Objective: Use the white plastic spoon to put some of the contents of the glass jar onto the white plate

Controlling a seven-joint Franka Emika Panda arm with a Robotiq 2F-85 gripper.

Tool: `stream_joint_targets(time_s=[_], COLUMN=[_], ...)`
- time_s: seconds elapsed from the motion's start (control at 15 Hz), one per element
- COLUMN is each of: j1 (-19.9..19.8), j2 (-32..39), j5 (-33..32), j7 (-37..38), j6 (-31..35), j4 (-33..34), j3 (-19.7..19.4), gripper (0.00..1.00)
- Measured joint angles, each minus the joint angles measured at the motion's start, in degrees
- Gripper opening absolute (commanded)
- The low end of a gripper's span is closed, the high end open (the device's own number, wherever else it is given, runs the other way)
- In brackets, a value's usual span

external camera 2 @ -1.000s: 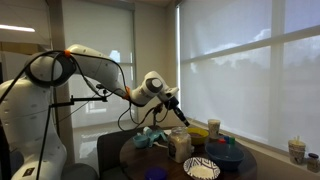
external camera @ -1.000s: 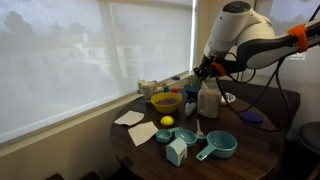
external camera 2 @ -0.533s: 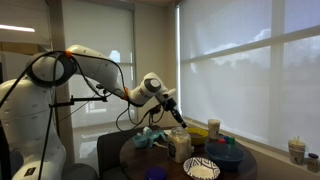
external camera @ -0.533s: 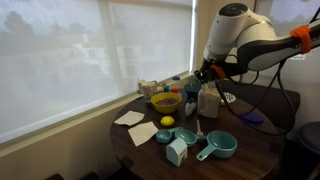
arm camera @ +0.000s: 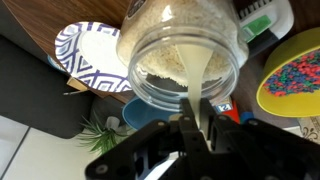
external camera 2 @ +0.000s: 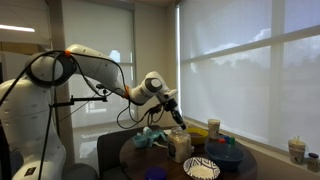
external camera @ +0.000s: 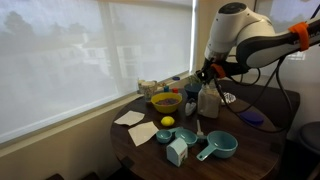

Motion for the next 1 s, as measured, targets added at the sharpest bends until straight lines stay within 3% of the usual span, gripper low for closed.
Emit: stream_joint_targets(time_s=[0.4, 1.0], j1=[-0.1, -0.5], j2=[0.0, -0.1], j5=[4.4, 4.8], j7=[0.0, 2.9], j6=[-3.7, -6.6], j4=[1.3, 3.8], j3=[-1.3, -2.9], gripper=[0.03, 0.03])
